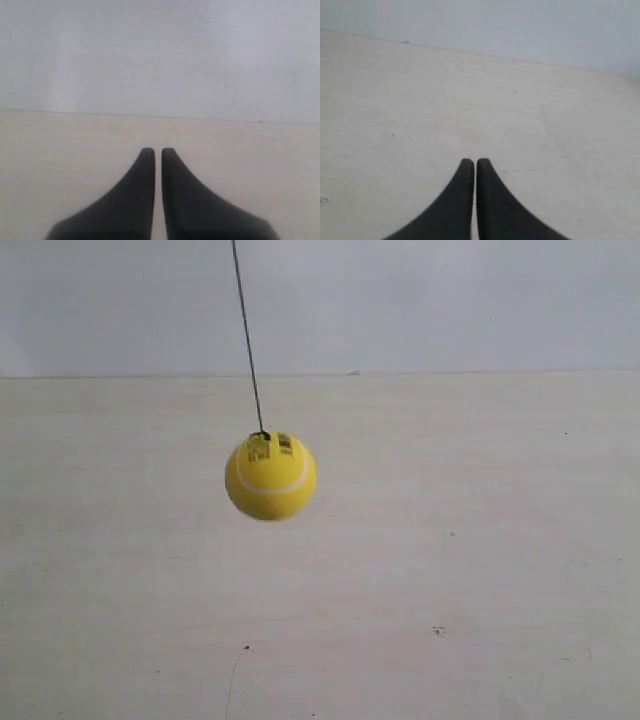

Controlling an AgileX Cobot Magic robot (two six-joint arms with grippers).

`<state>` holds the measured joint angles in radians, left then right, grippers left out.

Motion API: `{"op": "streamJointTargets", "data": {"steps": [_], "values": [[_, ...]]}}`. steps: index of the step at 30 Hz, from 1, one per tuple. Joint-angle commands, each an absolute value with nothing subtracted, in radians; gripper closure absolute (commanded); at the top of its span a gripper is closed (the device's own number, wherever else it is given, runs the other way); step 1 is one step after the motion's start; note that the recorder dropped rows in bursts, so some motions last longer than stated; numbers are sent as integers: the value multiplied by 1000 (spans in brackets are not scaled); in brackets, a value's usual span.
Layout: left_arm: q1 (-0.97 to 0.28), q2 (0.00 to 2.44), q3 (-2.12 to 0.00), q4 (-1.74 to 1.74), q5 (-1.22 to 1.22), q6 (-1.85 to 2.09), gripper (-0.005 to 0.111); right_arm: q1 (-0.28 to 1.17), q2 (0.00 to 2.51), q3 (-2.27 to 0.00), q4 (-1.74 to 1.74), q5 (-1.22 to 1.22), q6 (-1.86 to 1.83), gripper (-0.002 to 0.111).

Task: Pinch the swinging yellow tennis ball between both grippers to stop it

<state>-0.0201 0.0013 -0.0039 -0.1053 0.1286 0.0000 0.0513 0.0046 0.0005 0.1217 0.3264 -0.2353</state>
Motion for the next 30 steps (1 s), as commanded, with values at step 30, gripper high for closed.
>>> {"op": "streamJointTargets", "data": {"steps": [30], "values": [[-22,0,0,-117,-145,-142,102,48,0,0,150,-92,176,108]]}}
